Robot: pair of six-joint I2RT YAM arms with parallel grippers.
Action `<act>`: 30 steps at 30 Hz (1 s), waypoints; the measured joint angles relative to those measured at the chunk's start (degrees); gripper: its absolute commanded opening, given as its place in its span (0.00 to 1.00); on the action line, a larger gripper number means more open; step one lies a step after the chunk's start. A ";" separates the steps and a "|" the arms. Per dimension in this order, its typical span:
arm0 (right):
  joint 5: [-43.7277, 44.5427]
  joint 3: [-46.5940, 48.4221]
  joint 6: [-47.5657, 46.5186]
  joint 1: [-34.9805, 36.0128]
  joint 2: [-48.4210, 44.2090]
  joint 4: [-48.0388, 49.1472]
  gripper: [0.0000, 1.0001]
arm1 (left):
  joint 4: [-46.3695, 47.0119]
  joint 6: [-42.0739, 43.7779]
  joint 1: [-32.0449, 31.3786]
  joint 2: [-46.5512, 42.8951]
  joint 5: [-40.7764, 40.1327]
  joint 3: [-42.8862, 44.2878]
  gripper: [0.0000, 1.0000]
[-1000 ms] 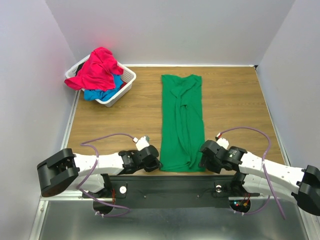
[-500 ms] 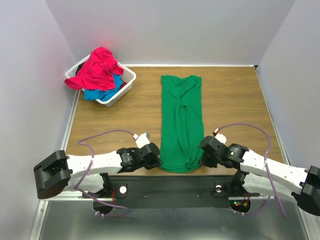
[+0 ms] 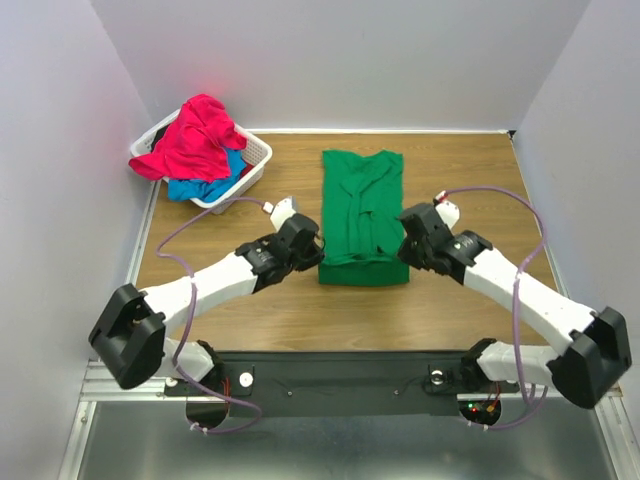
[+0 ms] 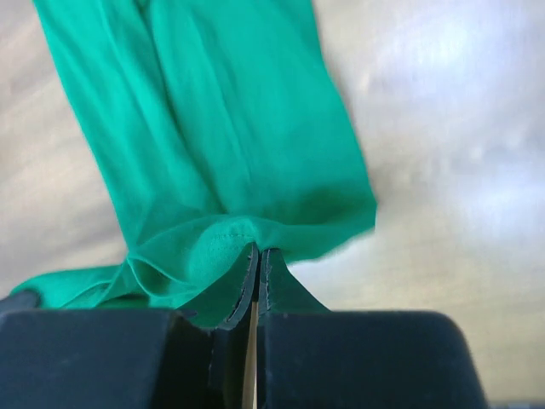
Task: Fold and stack the t-shirts
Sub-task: Fold the tshirt
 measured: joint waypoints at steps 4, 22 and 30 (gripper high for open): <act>-1.16 4.02 -4.72 -5.53 7.02 3.87 0.00 | 0.37 4.94 3.67 4.98 0.31 5.92 0.00; -10.56 15.82 -16.96 -16.79 27.61 14.62 0.00 | 3.72 18.67 13.99 27.04 6.54 22.75 0.00; -13.11 17.53 -20.17 -20.20 32.57 17.18 0.00 | 6.69 23.93 16.20 32.79 9.92 28.22 0.00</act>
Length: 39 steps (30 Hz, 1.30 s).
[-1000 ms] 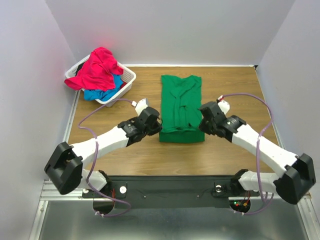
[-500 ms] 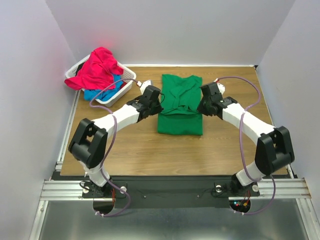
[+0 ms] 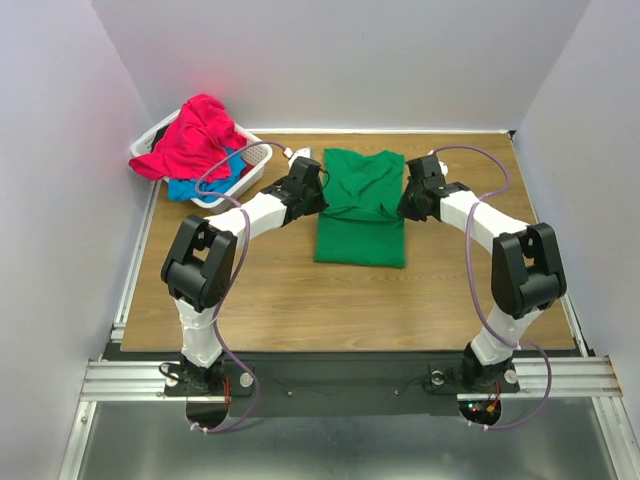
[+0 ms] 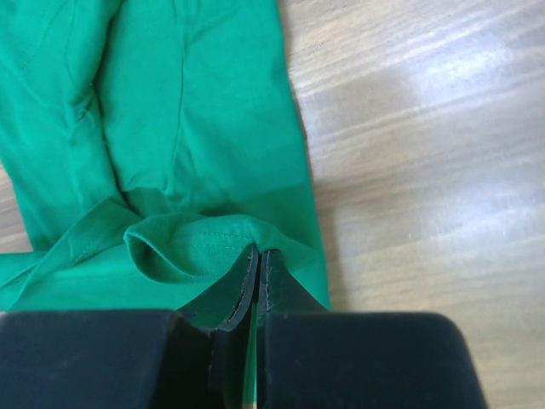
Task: Fold and stack the t-shirts
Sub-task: Fold the tshirt
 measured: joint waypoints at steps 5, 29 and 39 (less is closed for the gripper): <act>-2.47 1.73 -1.53 -1.20 3.58 1.09 0.01 | 0.20 2.10 0.35 2.75 1.31 1.42 0.00; -17.66 -2.62 -7.50 1.16 -3.45 4.09 0.20 | 6.03 -1.49 1.68 -19.37 7.56 -22.53 0.98; -17.88 7.19 -7.93 6.54 12.00 4.63 0.09 | 5.18 -6.34 0.98 -32.72 6.97 -38.80 0.98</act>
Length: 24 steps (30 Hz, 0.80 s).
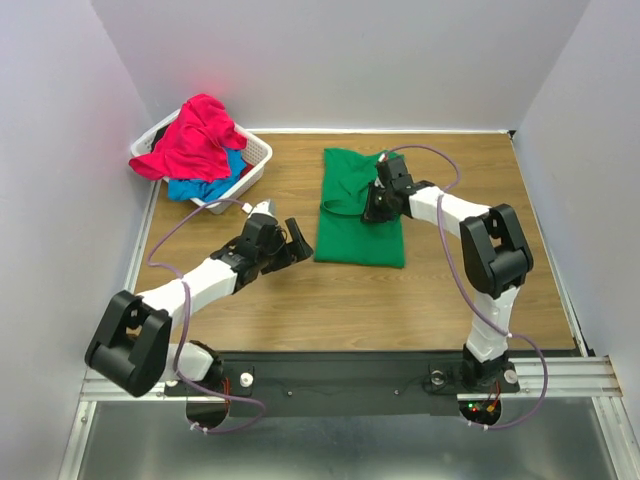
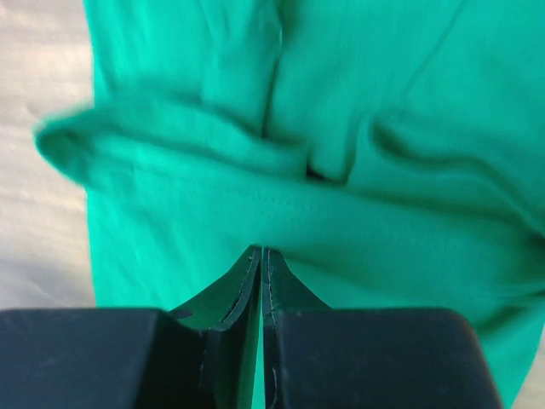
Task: Fold and stack the t-shirts
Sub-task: Fold the tshirt
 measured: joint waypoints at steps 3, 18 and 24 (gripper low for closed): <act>2.14 3.17 0.00 -0.26 2.05 0.02 0.08 | -0.07 -0.92 0.00 -2.58 -0.57 -1.38 0.98; 13.49 14.82 -2.86 -1.01 7.58 -0.13 0.27 | -1.03 -2.23 0.02 -4.33 -1.05 -3.34 0.99; 17.53 -4.09 -1.79 -1.03 -15.50 0.02 1.00 | 1.46 -0.81 0.00 2.58 0.76 -0.76 0.98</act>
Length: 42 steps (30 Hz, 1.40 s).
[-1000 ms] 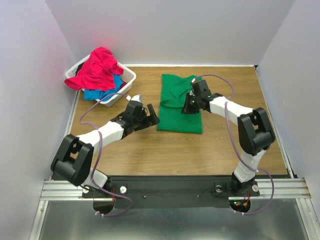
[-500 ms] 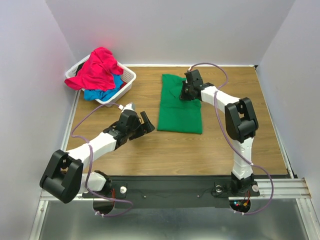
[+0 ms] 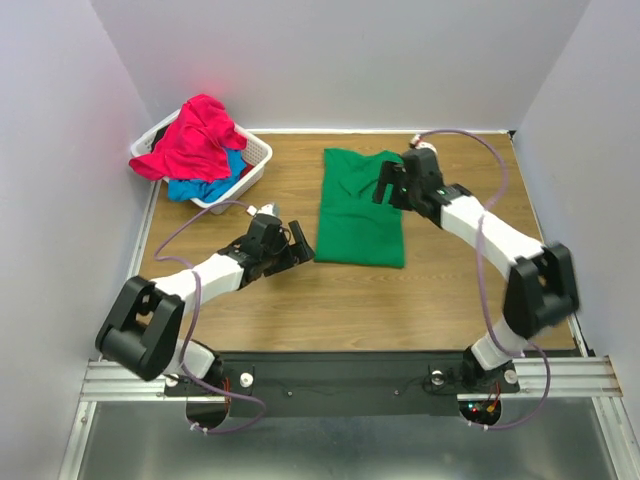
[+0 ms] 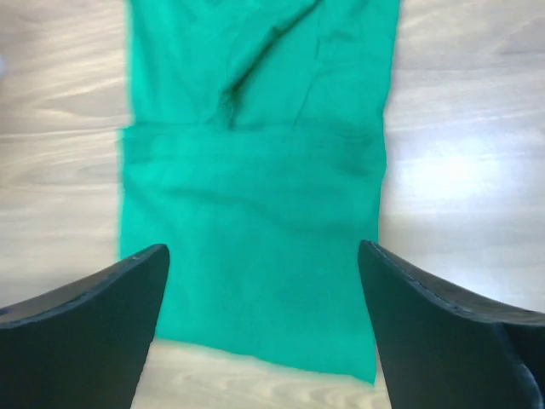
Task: Fold and stack the t-shirts
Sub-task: Fold the tshirt
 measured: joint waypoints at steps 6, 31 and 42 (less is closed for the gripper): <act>-1.62 -18.73 5.25 -0.17 -20.57 0.48 1.00 | 2.58 1.22 -0.07 8.07 2.29 4.02 0.98; -8.09 -35.23 14.36 -0.31 -17.79 -0.63 0.59 | 8.11 -0.13 -3.17 18.10 4.50 7.98 0.33; -8.07 -33.81 13.81 -0.35 -13.73 3.69 0.54 | 8.20 0.24 -3.32 19.98 4.00 9.57 0.00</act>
